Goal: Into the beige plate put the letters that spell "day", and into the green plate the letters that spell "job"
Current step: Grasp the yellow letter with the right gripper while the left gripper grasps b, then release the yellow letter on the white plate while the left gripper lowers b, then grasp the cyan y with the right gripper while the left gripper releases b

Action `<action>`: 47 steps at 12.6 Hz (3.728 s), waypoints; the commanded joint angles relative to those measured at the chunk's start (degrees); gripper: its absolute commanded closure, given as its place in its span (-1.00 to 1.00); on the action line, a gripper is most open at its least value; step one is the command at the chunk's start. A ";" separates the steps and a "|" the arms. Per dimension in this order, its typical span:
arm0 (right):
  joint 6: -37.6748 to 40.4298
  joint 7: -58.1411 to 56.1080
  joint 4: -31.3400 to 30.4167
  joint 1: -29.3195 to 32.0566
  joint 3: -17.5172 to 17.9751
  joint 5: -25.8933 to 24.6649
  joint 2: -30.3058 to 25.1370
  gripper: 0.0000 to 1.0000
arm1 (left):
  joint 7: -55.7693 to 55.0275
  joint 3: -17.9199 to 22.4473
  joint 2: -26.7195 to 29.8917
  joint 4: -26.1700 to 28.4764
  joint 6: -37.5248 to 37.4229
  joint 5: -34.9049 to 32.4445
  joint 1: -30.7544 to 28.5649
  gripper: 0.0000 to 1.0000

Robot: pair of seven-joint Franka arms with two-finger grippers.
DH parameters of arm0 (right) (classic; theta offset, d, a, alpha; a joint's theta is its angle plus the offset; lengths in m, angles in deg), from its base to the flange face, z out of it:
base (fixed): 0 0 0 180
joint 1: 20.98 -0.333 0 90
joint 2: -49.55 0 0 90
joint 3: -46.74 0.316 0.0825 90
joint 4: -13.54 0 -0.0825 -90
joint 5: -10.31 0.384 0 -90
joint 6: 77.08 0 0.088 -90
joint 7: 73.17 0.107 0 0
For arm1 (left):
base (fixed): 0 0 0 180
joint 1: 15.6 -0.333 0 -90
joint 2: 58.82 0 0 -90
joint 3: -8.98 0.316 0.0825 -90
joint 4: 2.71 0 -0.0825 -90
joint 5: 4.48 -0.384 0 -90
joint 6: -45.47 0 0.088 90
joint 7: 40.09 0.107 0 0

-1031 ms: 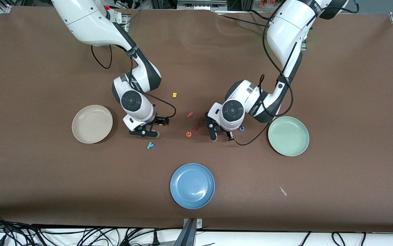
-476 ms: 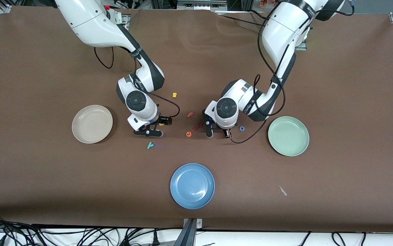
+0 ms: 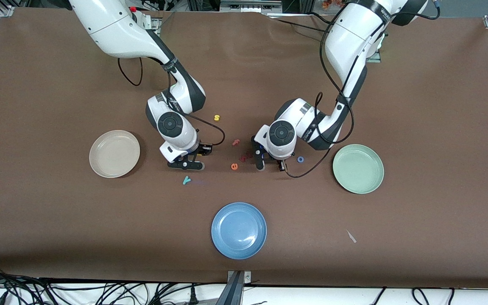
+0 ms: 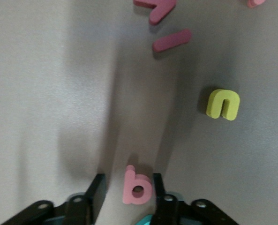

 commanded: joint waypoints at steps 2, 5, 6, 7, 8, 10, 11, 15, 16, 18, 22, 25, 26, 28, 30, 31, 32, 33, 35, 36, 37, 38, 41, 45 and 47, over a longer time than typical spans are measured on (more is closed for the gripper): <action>-0.38 0.93 2.23 -0.35 -0.02 -0.64 2.28 0.79 | -0.27 0.16 1.38 1.72 0.26 -1.44 -0.12 0.52; 4.42 -0.03 5.12 0.44 -0.19 -0.46 1.41 0.96 | -0.88 0.15 1.99 1.64 -0.61 -0.92 -0.47 0.63; 8.45 -0.12 6.00 0.79 -0.63 -0.90 -0.07 0.97 | -0.80 0.24 2.43 1.38 -1.84 -0.66 -0.73 0.68; 11.63 -0.21 5.92 0.80 -1.94 -0.99 -2.18 0.96 | -0.71 0.24 3.40 1.29 -2.72 -0.57 -1.69 0.82; 13.40 -1.86 5.31 0.80 -3.69 -0.99 -3.85 0.97 | -0.62 0.16 4.36 1.20 -3.86 -0.48 -2.05 0.85; 14.21 -6.34 2.34 0.88 -7.03 -0.99 -7.28 0.96 | -0.71 0.24 6.91 0.76 -7.72 -0.39 -2.49 0.87; 13.42 -8.19 -1.16 0.88 -8.27 -0.90 -9.56 0.96 | -0.71 0.24 8.49 0.67 -9.74 -0.39 -3.54 0.89; 0.59 -16.87 -16.56 0.97 -15.46 -0.82 -17.31 0.92 | -0.71 0.24 13.33 0.58 -15.29 1.98 -8.19 0.90; 0.24 -21.95 -17.62 0.97 -17.75 -0.55 -18.10 0.92 | -0.71 0.24 14.03 0.58 -16.69 2.07 -9.60 0.90; 0.06 -29.09 -19.38 1.06 -21.97 0.32 -19.51 0.92 | -0.80 0.42 14.74 0.67 -18.63 1.98 -12.85 0.90; -1.00 -35.45 -20.18 1.15 -24.36 8.91 -18.99 -0.99 | -2.81 0.59 14.66 0.93 -18.64 1.63 -19.44 0.90; -0.38 -31.61 -18.35 0.54 -24.01 13.86 -18.64 -1.00 | -5.18 0.59 13.96 2.68 -18.73 1.37 -23.75 0.87; -0.38 -27.41 -16.51 -0.69 -23.92 13.86 -17.42 -1.00 | -6.76 0.59 13.69 4.26 -18.64 1.37 -24.55 0.87; -0.82 -12.69 -11.25 -4.89 -23.92 15.00 -13.82 -1.00 | -8.52 0.68 13.25 7.16 -17.94 1.19 -24.99 0.87; -0.21 1.83 -2.47 -8.94 -23.92 15.18 -7.94 -1.00 | -8.44 0.68 13.34 9.63 -17.06 1.11 -25.17 0.89; -0.21 6.08 -0.17 -10.00 -23.92 15.18 -5.82 -1.00 | -8.44 0.68 13.25 11.29 -15.31 1.10 -25.78 0.90; -0.21 9.34 1.60 -10.36 -23.84 15.44 -4.50 -1.00 | -8.44 0.68 13.25 13.48 -12.43 1.10 -25.87 0.90; -0.21 11.81 3.62 -10.45 -23.49 17.10 -2.83 -1.00 | -8.44 0.77 13.16 15.42 -9.70 1.10 -26.13 0.89; -0.12 15.51 9.15 -10.37 -21.82 21.49 1.12 -1.00 | -8.44 0.68 13.07 17.19 -6.69 1.02 -28.24 0.87; 0.05 16.31 11.18 -10.19 -21.81 22.55 2.71 -1.00 | -8.44 0.68 12.81 17.28 -6.51 1.02 -28.16 0.86; 1.27 16.84 13.28 -10.36 -21.73 22.83 4.55 -1.00 | -8.44 0.68 12.72 17.37 -6.51 1.02 -28.16 0.84; 1.55 18.50 15.22 -10.37 -21.73 23.00 6.14 -1.00 | -8.44 0.68 12.72 17.72 -6.42 1.02 -28.24 0.78; 1.55 19.57 17.00 -10.37 -21.46 23.00 8.78 -1.00 | -8.44 0.68 12.63 18.69 -4.84 1.02 -28.33 0.73; 4.53 19.65 18.31 -10.28 -21.37 23.18 10.37 -0.93 | -8.44 0.68 12.72 18.86 -4.75 1.02 -28.33 0.15; 5.42 21.32 19.80 -10.28 -21.37 23.09 11.33 -0.76 | -8.18 0.68 13.42 18.78 -5.01 1.02 -28.25 -1.00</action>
